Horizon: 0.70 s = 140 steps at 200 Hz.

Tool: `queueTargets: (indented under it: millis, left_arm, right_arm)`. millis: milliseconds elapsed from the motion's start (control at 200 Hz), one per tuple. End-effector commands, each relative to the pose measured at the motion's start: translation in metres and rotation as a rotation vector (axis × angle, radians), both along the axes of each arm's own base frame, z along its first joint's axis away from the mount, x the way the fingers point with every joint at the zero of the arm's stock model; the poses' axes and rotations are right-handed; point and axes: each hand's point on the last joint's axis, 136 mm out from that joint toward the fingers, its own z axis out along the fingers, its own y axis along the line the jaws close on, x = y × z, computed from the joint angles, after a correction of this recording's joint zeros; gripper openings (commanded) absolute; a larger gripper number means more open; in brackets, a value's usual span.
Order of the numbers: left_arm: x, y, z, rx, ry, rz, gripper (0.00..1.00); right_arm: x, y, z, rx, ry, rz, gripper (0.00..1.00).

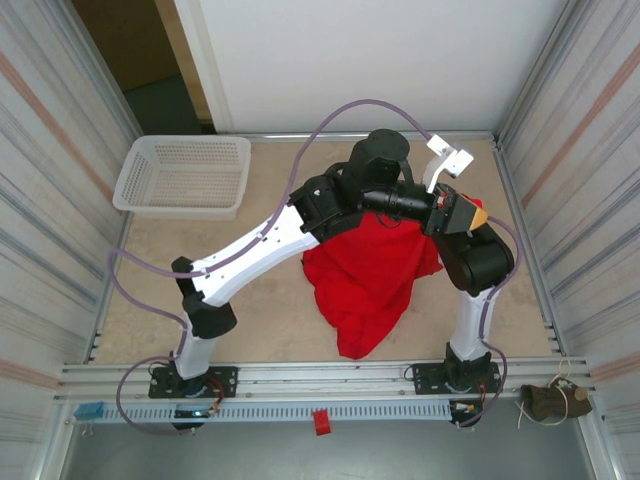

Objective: Fold the inside-out t-shirt

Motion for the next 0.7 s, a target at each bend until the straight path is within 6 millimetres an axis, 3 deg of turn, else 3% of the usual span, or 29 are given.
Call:
queueTargets:
  millis: [0,316,461,516,566,696]
  left_arm:
    - [-0.024,0.022,0.052,-0.144,-0.052,-0.054,0.00]
    - [-0.023,0.018,0.045,-0.136,-0.036,-0.058,0.00]
    - [-0.022,0.016,0.043,-0.137,-0.037,-0.056,0.00]
    - [-0.021,0.015,0.042,-0.137,-0.036,-0.054,0.00]
    - [-0.021,0.015,0.043,-0.139,-0.035,-0.056,0.00]
    - [-0.021,0.014,0.046,-0.146,-0.035,-0.057,0.00]
  right_arm:
    - [0.018,-0.024,0.031,-0.005,-0.084,-0.074,0.00]
    - [0.055,-0.110,0.073,-0.136,-0.155,-0.295,0.00]
    - [0.045,-0.105,0.065,-0.226,-0.131,-0.230,0.00]
    - [0.037,-0.102,0.054,-0.274,-0.111,-0.214,0.26]
    - [0.030,-0.103,0.041,-0.316,-0.083,-0.211,0.43]
    - [0.015,-0.110,0.007,-0.401,-0.022,-0.223,0.62]
